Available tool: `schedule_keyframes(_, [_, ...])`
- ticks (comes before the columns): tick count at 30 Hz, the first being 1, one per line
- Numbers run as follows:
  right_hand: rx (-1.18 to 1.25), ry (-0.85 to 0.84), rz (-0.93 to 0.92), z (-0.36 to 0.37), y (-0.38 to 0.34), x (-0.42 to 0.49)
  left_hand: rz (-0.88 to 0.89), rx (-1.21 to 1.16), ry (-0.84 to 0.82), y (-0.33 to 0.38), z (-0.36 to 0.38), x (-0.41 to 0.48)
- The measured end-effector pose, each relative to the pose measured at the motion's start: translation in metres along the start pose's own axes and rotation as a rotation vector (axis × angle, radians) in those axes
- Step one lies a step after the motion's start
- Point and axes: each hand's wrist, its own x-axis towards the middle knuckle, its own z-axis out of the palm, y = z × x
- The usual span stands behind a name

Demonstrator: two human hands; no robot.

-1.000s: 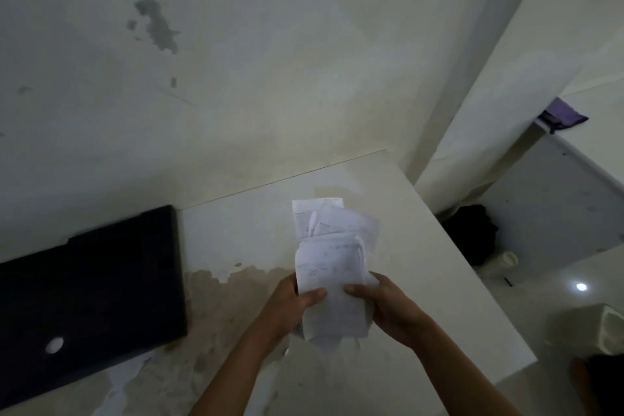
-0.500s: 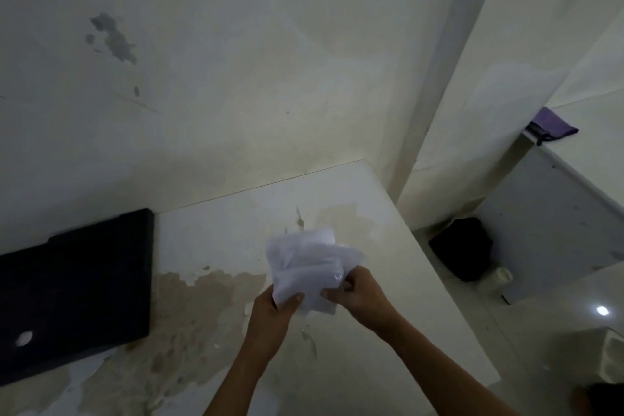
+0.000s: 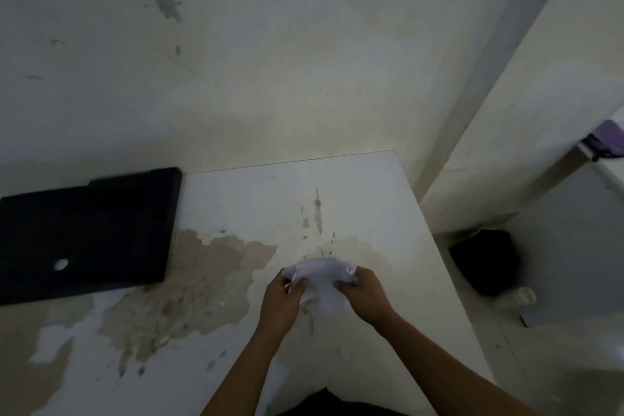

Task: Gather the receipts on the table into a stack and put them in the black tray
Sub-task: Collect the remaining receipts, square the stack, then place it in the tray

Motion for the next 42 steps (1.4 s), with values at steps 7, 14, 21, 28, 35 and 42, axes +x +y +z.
schedule_keyframes(7, [0.253, -0.016, 0.094, -0.012, -0.007, -0.019, 0.063, 0.183, -0.133, -0.001, -0.005, -0.003])
schedule_keyframes(14, [0.987, -0.072, 0.423, -0.017, -0.008, -0.027, -0.267, -0.078, -0.177, 0.023, 0.008, -0.012])
schedule_keyframes(21, [1.312, -0.108, 0.427, -0.019, -0.027, -0.030, -0.066, 0.052, -0.106, 0.034, 0.001, -0.013])
schedule_keyframes(28, [1.341, -0.114, 0.351, -0.022, -0.030, -0.027, 0.059, -0.024, 0.111, 0.034, -0.015, -0.013])
schedule_keyframes(35, [1.072, -0.217, 0.262, -0.019, -0.033, -0.026, -0.036, -0.169, 0.063, 0.032, -0.025, -0.018])
schedule_keyframes(42, [0.842, -0.132, 0.158, -0.019, -0.046, -0.027, -0.030, -0.116, 0.245, 0.036, -0.038, -0.011])
